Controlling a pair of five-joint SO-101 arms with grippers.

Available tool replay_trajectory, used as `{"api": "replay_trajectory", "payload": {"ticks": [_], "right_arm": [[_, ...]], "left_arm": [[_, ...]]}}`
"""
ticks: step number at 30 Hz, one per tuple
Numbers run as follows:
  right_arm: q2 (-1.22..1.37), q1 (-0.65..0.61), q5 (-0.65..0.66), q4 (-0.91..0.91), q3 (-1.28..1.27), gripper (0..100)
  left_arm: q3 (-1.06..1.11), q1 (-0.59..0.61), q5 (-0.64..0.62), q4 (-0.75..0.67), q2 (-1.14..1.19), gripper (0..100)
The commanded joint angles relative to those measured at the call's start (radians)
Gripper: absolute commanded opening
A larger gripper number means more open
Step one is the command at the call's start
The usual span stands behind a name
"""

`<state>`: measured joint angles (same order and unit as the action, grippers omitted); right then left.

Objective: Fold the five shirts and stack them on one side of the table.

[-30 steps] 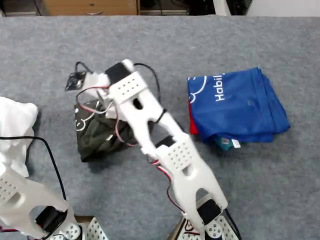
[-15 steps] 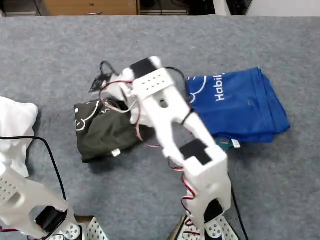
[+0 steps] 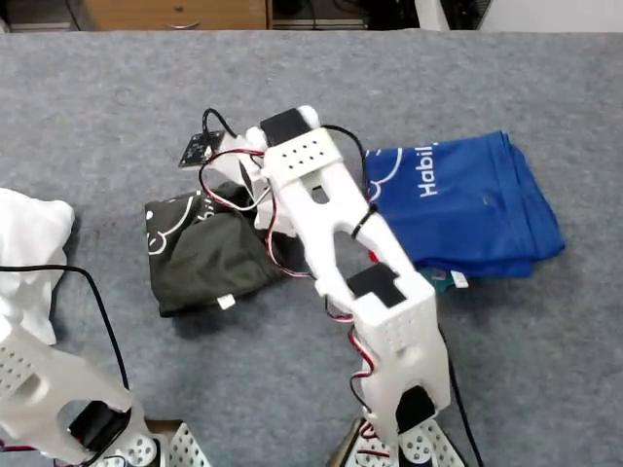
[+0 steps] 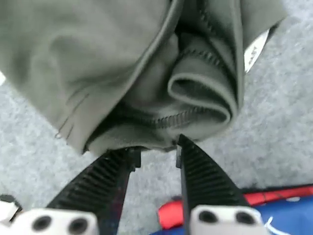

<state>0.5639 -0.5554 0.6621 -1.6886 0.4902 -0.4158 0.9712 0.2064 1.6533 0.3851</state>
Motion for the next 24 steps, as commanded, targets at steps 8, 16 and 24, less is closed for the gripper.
{"api": "replay_trajectory", "payload": {"ticks": [8, 16, 24], "right_arm": [[0.101, 0.074, 0.044, -0.071, 0.073, 1.6], [0.019, 0.176, 0.072, -0.080, 0.051, 1.0], [-0.044, 0.094, 0.068, -0.084, 0.170, 23.1]], "left_arm": [[0.086, -0.051, 0.017, -0.009, -0.211, 2], [0.196, -0.293, 0.020, -0.009, -0.302, 2], [0.261, -0.678, 0.017, -0.094, -0.311, 2]]}}
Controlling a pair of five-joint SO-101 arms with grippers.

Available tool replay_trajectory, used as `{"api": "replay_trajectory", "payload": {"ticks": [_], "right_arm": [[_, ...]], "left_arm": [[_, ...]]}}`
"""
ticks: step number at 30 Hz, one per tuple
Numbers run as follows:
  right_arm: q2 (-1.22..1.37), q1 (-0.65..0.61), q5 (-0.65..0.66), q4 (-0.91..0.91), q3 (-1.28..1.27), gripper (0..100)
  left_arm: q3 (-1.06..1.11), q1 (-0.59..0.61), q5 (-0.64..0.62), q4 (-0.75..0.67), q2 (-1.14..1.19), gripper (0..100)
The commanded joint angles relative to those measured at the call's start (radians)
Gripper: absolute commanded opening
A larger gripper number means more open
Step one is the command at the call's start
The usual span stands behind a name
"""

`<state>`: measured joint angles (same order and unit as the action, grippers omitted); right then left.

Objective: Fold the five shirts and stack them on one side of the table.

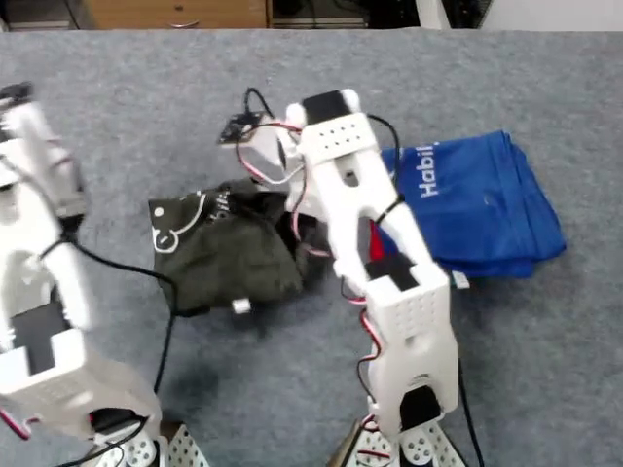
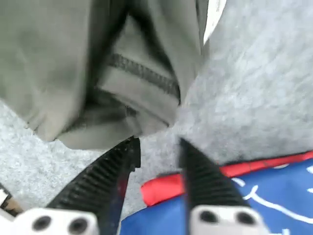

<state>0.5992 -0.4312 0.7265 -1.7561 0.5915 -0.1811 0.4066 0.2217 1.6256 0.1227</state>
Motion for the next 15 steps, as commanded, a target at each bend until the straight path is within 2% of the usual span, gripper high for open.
{"api": "replay_trajectory", "payload": {"ticks": [1, 8, 12, 15], "right_arm": [[-0.079, -0.031, 0.003, -0.017, 0.079, 23.1], [-0.084, -0.030, 0.000, -0.023, 0.091, 23.1], [-0.084, -0.045, -0.008, -0.018, 0.093, 23.1], [-0.084, -0.051, -0.021, -0.018, 0.093, 23.1]], "left_arm": [[0.055, -0.146, 0.002, -0.106, -0.048, 2], [0.282, -0.256, 0.006, -0.230, -0.053, 2], [0.397, -0.258, 0.000, -0.397, -0.050, 2], [0.505, -0.256, -0.063, -0.577, -0.048, 2]]}}
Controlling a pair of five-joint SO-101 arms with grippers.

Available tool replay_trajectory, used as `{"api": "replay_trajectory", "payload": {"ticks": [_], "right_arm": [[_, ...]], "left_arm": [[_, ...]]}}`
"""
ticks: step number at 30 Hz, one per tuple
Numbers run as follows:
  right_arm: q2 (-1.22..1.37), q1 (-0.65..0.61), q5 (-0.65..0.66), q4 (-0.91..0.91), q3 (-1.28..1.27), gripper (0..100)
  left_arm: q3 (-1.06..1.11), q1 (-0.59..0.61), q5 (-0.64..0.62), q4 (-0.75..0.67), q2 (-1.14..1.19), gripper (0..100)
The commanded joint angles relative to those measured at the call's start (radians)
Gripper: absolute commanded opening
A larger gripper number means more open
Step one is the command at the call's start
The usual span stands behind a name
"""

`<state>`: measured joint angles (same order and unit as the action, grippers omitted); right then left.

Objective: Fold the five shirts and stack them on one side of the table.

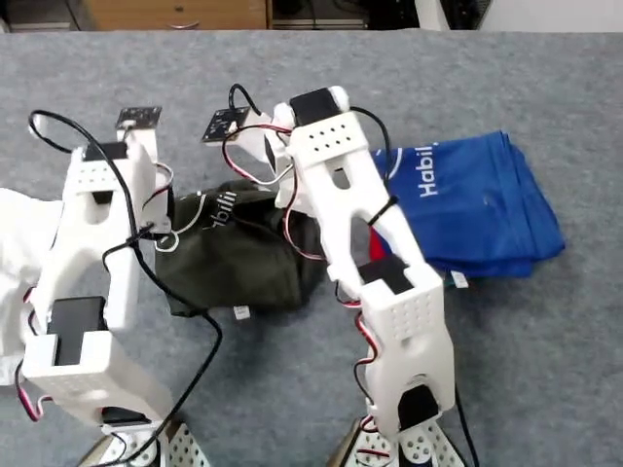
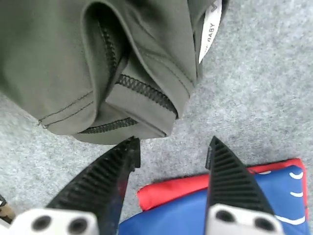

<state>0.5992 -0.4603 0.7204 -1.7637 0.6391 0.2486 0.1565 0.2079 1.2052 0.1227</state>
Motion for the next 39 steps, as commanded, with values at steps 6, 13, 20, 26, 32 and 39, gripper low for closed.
{"api": "replay_trajectory", "payload": {"ticks": [6, 13, 20, 26, 32, 39], "right_arm": [[-0.084, -0.018, -0.014, -0.012, 0.045, 23.1], [-0.081, -0.021, -0.012, -0.009, 0.045, 23.1], [-0.085, -0.022, -0.015, -0.005, 0.067, 16.2], [-0.085, -0.005, -0.107, -0.018, 0.165, 1.2], [-0.085, 0.018, -0.193, -0.018, 0.176, 0.4], [-0.077, 0.087, -0.204, 0.037, 0.177, 0.4]], "left_arm": [[0.172, 0.071, -0.089, -0.342, -0.054, 2], [0.166, 0.213, -0.084, -0.350, -0.058, 2], [0.133, 0.253, -0.091, -0.331, -0.062, 2], [-0.003, 0.189, -0.213, -0.032, -0.179, 2], [-0.009, 0.034, -0.310, -0.008, -0.282, 2], [0.094, -0.092, -0.359, -0.198, -0.193, 2]]}}
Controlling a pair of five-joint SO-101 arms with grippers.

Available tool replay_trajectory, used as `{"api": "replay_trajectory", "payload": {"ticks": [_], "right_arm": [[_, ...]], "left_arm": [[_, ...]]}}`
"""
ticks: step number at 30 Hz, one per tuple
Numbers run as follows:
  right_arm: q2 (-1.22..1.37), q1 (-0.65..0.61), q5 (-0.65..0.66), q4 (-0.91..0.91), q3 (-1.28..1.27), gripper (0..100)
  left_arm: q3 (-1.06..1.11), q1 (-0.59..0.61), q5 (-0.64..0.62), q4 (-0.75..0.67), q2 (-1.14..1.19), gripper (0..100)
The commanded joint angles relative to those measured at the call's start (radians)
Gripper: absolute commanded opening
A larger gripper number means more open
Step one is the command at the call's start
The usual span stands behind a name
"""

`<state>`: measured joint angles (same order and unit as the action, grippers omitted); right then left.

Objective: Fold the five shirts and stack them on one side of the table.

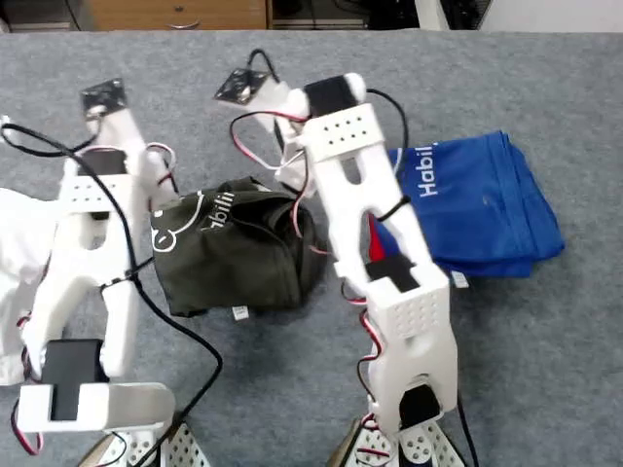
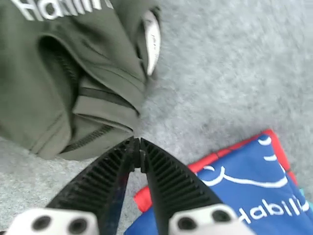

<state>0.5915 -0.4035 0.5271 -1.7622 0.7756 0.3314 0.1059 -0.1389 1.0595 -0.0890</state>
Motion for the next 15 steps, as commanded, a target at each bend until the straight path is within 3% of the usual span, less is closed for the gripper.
{"api": "replay_trajectory", "payload": {"ticks": [1, 8, 15], "right_arm": [[-0.070, 0.035, -0.014, 0.061, 0.041, 0.4], [-0.007, 0.059, -0.123, 0.281, 0.018, 0.5], [0.110, 0.053, -0.143, 0.345, 0.022, 0.5]], "left_arm": [[0.014, -0.048, -0.023, -0.061, 0.045, 2], [0.014, -0.040, -0.095, -0.232, 0.243, 2], [-0.064, 0.107, -0.095, -0.276, 0.314, 2]]}}
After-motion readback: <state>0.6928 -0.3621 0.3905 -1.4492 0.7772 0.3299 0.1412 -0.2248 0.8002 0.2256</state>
